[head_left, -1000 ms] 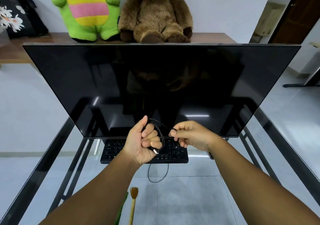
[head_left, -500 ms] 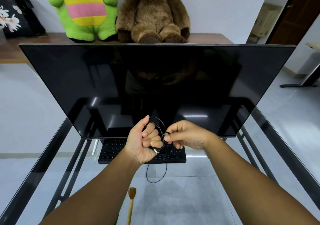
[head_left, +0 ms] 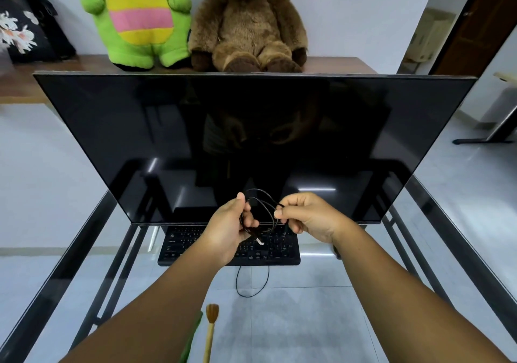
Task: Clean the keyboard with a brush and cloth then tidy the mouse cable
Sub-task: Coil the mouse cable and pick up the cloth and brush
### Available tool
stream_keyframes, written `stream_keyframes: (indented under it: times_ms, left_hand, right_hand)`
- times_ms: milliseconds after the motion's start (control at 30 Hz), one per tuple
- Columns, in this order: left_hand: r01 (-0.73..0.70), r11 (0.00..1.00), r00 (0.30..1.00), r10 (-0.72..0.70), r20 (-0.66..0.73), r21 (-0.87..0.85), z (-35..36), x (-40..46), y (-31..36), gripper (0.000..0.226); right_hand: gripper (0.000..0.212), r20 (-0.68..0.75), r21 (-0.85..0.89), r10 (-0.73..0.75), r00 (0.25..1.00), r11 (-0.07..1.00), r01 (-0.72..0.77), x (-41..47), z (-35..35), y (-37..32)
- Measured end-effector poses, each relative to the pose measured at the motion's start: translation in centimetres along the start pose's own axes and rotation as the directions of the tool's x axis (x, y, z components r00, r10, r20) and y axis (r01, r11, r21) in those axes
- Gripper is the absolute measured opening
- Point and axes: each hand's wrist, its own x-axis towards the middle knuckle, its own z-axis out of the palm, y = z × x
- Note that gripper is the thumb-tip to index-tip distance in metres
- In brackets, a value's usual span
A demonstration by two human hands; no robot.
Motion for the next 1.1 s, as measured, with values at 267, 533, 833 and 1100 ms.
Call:
stream_keyframes:
  times_ms: [267, 533, 833, 1100]
  left_hand:
    - [-0.079, 0.959, 0.997, 0.069, 0.044, 0.272, -0.2, -0.1, 0.8, 0.035]
    - [-0.109, 0.955, 0.990, 0.079, 0.119, 0.276, 0.1, 0.0, 1.6, 0.032]
    - [-0.187, 0.880, 0.981, 0.144, 0.130, 0.437, 0.0, -0.3, 1.9, 0.029]
    - [-0.206, 0.860, 0.979, 0.187, 0.087, 0.468, -0.3, 0.2, 1.8, 0.027]
  right_hand:
    - [0.006, -0.089, 0.088, -0.028, 0.996, 0.996, 0.036, 0.2, -0.5, 0.9]
    - [0.015, -0.130, -0.092, -0.130, 0.983, 0.989, 0.119, 0.6, 0.3, 1.1]
    - [0.009, -0.287, 0.138, 0.004, 0.958, 0.990, 0.037, 1.5, 0.5, 0.7]
    - [0.024, -0.140, 0.246, 0.096, 0.986, 0.968, -0.059, 1.1, 0.0, 0.0]
